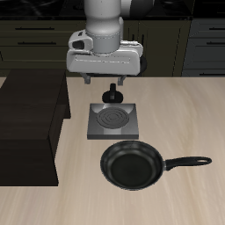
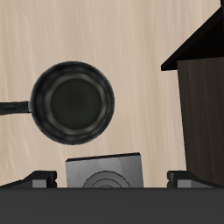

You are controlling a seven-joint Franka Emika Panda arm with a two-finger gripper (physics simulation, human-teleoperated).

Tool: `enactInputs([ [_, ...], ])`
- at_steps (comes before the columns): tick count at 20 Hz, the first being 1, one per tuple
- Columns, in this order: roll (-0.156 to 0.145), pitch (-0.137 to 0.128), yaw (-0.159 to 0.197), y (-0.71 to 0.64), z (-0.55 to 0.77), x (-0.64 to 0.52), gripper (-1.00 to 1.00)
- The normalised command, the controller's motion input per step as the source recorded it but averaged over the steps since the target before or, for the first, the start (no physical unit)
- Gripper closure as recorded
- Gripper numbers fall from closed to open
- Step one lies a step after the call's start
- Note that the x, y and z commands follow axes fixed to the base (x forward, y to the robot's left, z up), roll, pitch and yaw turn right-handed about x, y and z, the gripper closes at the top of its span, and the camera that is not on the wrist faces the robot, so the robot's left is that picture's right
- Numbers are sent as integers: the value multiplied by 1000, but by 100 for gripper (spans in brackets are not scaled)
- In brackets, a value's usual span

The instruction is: Place the frypan on the flat stove

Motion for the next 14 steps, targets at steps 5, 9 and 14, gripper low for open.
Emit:
enactInputs([
  [5,18,18,25,92,-101,203,-100],
  [9,8,-18,3,90,0,123,-100],
  [14,-10,-36,10,-9,92,196,-100],
])
